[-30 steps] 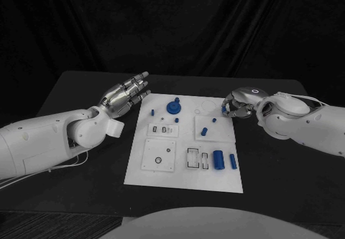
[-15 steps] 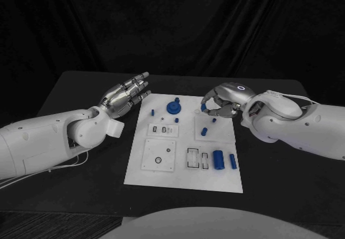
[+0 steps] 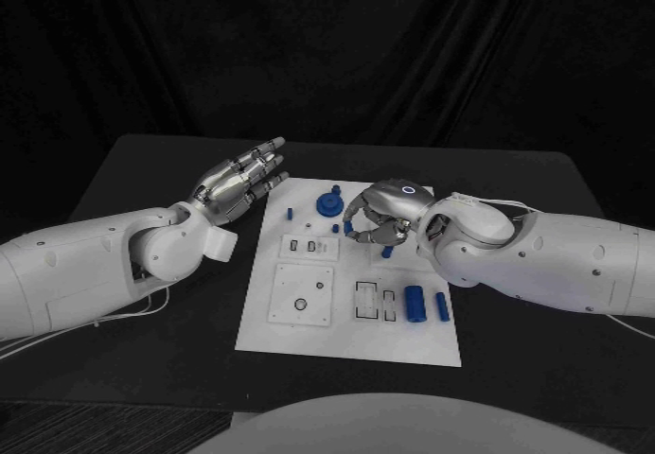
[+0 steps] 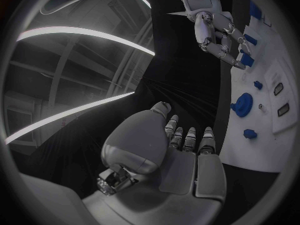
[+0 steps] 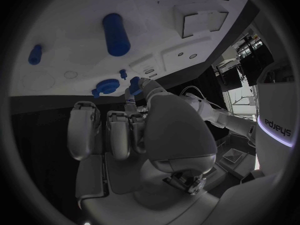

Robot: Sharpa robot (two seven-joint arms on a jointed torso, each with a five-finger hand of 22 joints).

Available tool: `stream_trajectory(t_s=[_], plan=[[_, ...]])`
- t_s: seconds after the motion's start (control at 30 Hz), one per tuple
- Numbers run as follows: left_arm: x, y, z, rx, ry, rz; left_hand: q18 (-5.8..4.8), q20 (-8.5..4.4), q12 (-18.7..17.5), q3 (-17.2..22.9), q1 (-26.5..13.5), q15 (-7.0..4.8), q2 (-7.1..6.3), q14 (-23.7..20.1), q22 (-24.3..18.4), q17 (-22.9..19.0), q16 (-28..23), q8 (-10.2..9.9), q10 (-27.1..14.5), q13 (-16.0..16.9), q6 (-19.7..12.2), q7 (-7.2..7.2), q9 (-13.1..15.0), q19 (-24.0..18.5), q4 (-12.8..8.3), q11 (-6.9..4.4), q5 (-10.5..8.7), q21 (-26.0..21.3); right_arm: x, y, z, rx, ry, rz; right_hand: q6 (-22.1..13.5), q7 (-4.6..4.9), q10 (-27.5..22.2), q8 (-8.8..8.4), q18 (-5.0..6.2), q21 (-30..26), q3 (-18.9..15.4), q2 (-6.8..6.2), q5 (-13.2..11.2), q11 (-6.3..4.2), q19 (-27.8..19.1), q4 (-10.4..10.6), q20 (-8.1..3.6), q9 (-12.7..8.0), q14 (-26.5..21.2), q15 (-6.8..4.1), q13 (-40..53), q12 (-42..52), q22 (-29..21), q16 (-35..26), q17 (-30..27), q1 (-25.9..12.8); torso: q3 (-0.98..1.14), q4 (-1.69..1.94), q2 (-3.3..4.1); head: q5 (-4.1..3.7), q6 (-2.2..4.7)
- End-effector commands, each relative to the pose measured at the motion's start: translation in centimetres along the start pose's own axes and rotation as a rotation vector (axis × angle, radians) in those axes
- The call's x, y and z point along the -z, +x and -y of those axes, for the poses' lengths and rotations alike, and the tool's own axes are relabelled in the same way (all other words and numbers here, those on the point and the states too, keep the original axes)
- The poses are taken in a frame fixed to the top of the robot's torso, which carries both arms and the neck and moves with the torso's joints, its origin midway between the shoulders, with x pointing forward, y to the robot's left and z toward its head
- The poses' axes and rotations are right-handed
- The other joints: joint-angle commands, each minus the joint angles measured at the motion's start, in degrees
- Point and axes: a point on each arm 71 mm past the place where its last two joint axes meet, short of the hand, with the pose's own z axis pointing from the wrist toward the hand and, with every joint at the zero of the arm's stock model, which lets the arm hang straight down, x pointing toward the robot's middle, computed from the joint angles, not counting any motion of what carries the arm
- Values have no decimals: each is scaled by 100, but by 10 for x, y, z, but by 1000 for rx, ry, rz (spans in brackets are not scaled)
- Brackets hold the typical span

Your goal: Assemble the parts on the task board

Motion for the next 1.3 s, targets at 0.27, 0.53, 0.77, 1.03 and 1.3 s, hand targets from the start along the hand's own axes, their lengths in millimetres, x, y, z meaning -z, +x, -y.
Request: stream_trajectory(t_s=[0.27,0.53,0.77,1.03,1.3], plan=[[-3,4,0,8,11,-14,95,45,-20,50,-53,42,-7,8,-5,-10,-21,22,4,-7,-4,35,9,15,2,57,21,-33,-10,20,-7,61,-5,-44,79,-55,607,24,-64,-18,-17,-6,-61,44,139,-26,26,259,562,41,1510,15,1180,-20,1274,-55,9,28,-1,7,-1],[-4,4,-1,9,10,-18,95,47,-20,63,-58,49,-4,8,-5,-10,-21,22,4,-7,-12,38,8,15,-1,62,23,-33,-14,25,-8,67,-4,-59,76,-46,607,18,-62,-25,-17,-5,-121,50,135,-23,34,268,562,51,1510,15,1177,-23,1270,-77,16,26,8,-5,-1],[-5,5,-1,10,9,-20,95,47,-20,63,-58,49,-4,8,-5,-10,-21,22,4,-7,-12,38,8,15,-1,62,23,-33,-17,27,-11,68,-10,-68,72,-44,607,14,-58,-43,-15,-1,-147,54,128,-22,38,271,561,55,1510,15,1172,-27,1266,-84,12,5,5,11,-1],[-6,5,-2,10,8,-23,95,50,-20,78,-63,55,0,8,-5,-10,-21,22,4,-7,-16,40,7,15,-3,64,25,-33,-19,29,-13,71,-17,-85,14,-41,607,-28,-54,-57,-18,-11,-293,56,120,-22,52,279,561,66,1510,15,1167,-27,1263,-124,12,6,5,2,-1],[-7,6,-2,10,8,-24,95,50,-20,78,-63,55,0,8,-5,-10,-21,22,4,-7,-16,40,7,15,-3,64,25,-33,-20,30,-15,72,-23,-100,-169,-39,607,-162,-45,-92,-53,-31,-827,61,100,-11,71,284,561,75,1510,15,1155,-27,1260,-216,9,5,3,1,-1]])
